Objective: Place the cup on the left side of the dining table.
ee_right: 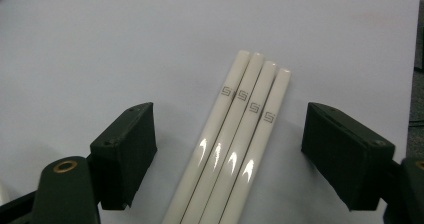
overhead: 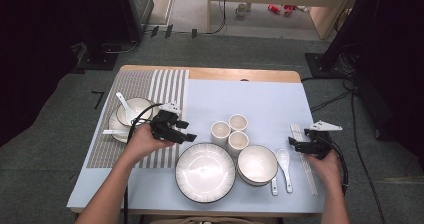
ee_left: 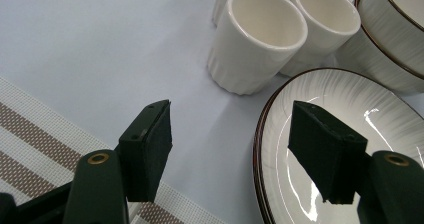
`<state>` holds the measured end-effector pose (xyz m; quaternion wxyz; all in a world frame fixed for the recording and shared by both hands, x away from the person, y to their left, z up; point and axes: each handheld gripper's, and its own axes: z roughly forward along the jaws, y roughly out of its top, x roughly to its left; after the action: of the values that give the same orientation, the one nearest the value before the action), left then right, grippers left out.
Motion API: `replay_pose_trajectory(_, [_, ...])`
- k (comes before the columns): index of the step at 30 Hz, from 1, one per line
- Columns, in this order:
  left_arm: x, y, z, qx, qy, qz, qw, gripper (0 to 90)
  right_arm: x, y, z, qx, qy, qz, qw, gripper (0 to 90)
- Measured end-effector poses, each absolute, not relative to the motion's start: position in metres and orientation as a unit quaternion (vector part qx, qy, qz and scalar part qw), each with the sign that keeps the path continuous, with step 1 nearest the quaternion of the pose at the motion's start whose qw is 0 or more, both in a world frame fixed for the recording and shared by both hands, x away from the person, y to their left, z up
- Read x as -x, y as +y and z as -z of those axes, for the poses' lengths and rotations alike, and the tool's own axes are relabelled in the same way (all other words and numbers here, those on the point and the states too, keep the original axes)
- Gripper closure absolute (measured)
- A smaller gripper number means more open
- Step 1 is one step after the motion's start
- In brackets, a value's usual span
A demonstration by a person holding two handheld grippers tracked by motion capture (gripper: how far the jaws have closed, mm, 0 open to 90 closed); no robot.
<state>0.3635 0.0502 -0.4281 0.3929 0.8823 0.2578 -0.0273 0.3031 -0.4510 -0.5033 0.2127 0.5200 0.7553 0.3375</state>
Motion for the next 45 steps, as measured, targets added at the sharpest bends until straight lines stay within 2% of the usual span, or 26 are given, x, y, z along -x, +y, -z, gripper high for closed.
replay_pose_trajectory(26, [-0.372, 0.029, 0.427, -0.874, 0.238, 0.025, 0.423, 32.0, -0.303, -0.451, 0.503, -0.52, 0.755, -0.337, 0.214, 20.9])
replay_pose_trajectory(45, [-0.373, 0.015, 0.432, -0.88, 0.228, 0.027, 0.417, 32.9, -0.303, -0.451, 0.503, -0.52, 0.755, -0.337, 0.214, 20.8])
